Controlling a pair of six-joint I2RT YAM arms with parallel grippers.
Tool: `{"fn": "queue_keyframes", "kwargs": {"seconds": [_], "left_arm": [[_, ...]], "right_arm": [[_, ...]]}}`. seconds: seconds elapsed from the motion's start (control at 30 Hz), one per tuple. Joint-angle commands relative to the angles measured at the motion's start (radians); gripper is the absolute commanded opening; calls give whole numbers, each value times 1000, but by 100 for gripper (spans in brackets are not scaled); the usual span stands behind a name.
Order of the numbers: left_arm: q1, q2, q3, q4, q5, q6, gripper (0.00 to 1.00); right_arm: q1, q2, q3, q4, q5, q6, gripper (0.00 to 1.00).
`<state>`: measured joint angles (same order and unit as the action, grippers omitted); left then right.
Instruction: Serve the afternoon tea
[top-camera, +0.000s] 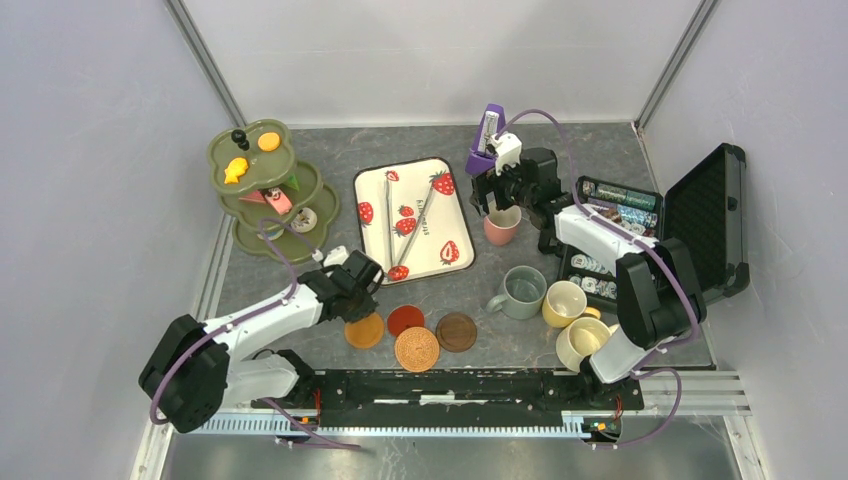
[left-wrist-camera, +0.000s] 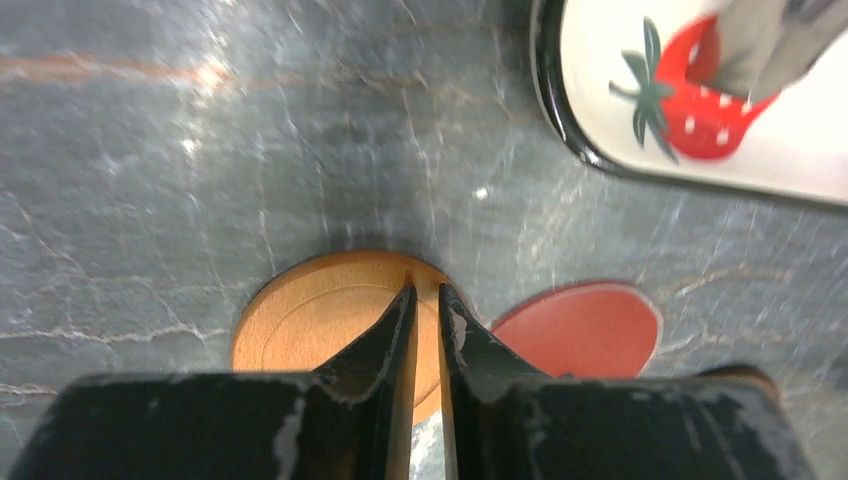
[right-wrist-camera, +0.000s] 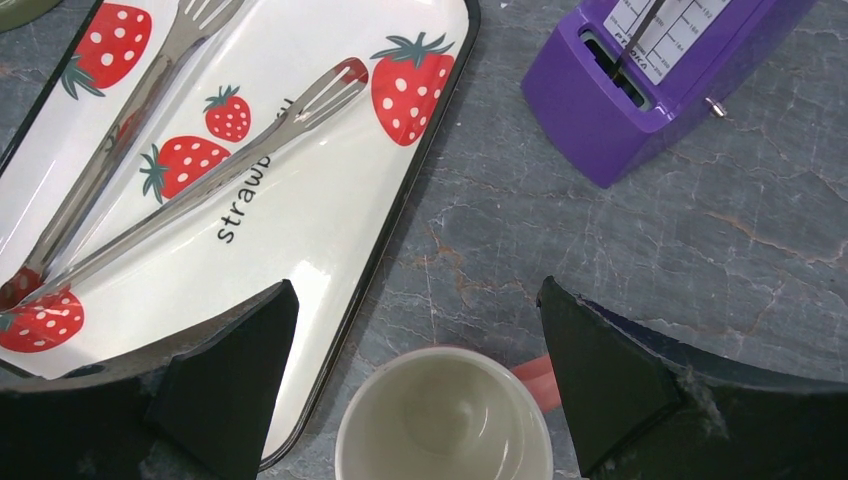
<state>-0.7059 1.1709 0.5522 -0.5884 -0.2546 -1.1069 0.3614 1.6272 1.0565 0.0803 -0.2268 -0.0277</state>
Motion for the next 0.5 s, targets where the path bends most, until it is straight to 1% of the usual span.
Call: {"fn": "queue_keyframes", "kwargs": {"seconds": [0.0, 0.23, 0.47], "left_arm": [[86, -3, -38, 6, -129, 30, 22], [204, -2, -17, 32, -183, 91, 27], [267, 47, -4, 146, -204, 148, 28]], "right_arm": [[-4, 24, 45, 13, 9, -8, 98], [-4, 46, 59, 7, 8, -6, 98], [-4, 51, 60, 13, 0, -1, 98]]}}
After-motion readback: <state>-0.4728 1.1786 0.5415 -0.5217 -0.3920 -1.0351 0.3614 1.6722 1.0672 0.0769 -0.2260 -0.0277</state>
